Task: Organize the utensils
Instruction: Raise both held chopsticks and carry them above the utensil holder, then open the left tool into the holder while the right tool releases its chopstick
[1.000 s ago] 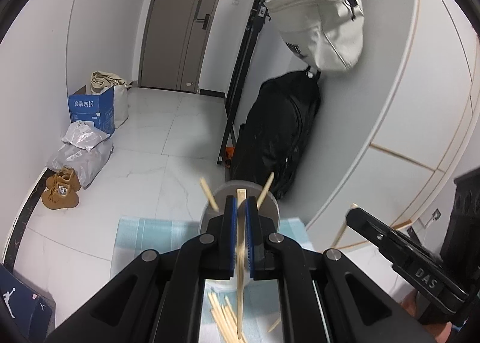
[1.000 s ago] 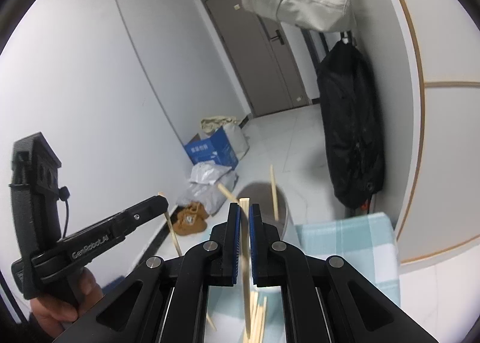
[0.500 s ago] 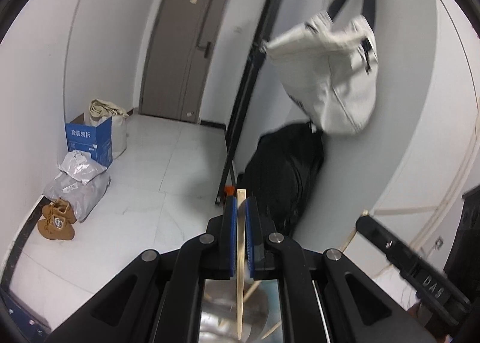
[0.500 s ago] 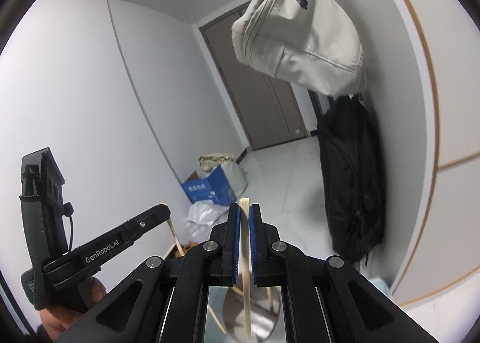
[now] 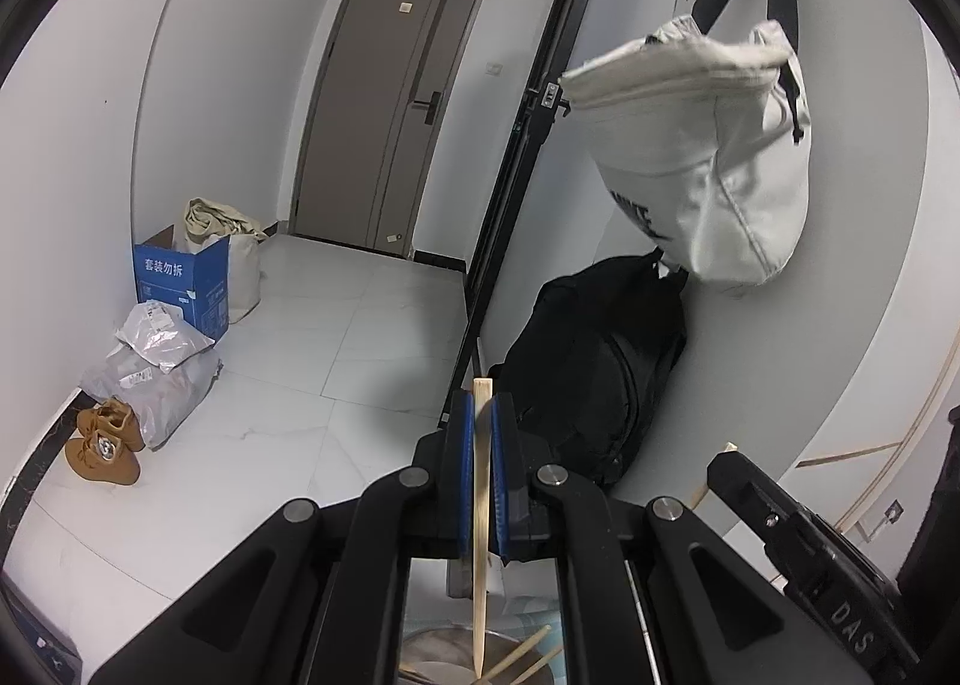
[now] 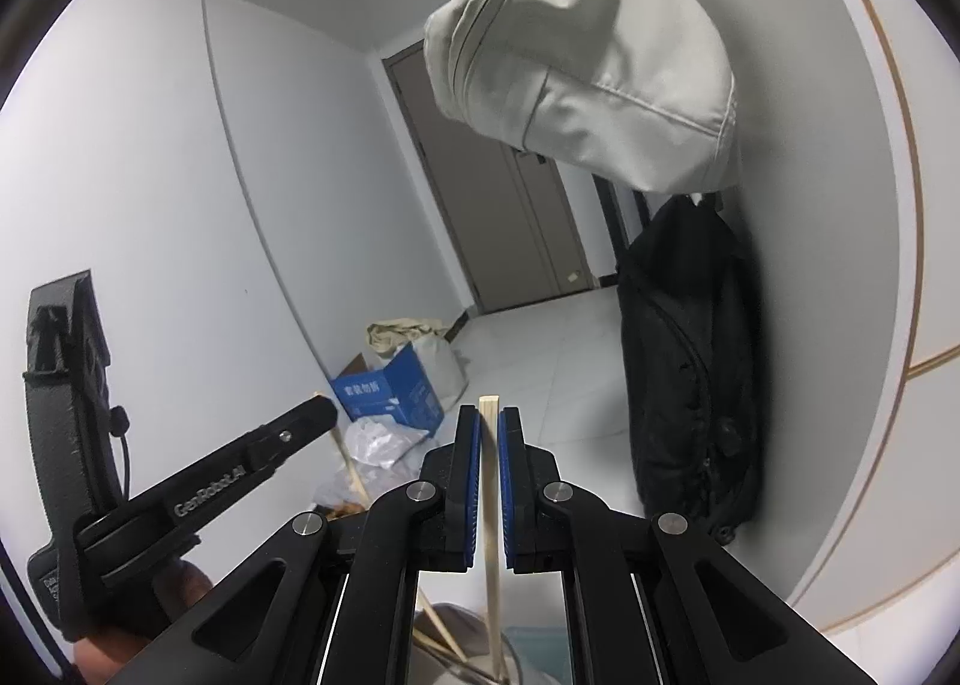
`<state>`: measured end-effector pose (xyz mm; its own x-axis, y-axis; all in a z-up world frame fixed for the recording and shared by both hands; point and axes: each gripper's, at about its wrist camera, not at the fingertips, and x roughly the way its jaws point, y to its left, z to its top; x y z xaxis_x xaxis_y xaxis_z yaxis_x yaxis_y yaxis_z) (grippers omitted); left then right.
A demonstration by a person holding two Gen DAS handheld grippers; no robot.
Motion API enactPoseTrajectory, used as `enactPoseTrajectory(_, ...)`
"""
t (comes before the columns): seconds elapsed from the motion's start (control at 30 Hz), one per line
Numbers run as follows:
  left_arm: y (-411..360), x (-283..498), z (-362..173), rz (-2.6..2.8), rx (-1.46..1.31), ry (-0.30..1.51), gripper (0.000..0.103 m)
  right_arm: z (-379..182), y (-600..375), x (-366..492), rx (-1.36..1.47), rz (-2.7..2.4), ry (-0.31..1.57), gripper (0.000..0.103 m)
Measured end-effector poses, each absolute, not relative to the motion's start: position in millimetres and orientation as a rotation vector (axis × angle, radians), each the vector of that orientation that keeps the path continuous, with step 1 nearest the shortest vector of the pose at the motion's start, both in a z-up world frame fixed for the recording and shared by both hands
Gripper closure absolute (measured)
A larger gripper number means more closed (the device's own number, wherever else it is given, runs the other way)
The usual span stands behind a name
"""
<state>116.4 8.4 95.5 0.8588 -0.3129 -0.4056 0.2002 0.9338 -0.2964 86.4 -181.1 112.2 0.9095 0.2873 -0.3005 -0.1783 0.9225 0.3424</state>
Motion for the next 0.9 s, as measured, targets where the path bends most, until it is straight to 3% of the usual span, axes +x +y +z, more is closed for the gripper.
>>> enactPoseTrajectory(0.57,-0.2,113.0,60.5,-0.36,-0.143,0.567,0.101,63.7,-162.6,79.7,0.224,0.287,0.436,0.098)
enactPoseTrajectory(0.9,8.2,116.1,59.8,-0.453,-0.193,0.711,0.099,41.5,-160.2,78.7,0.257,0.343,0.583,0.095)
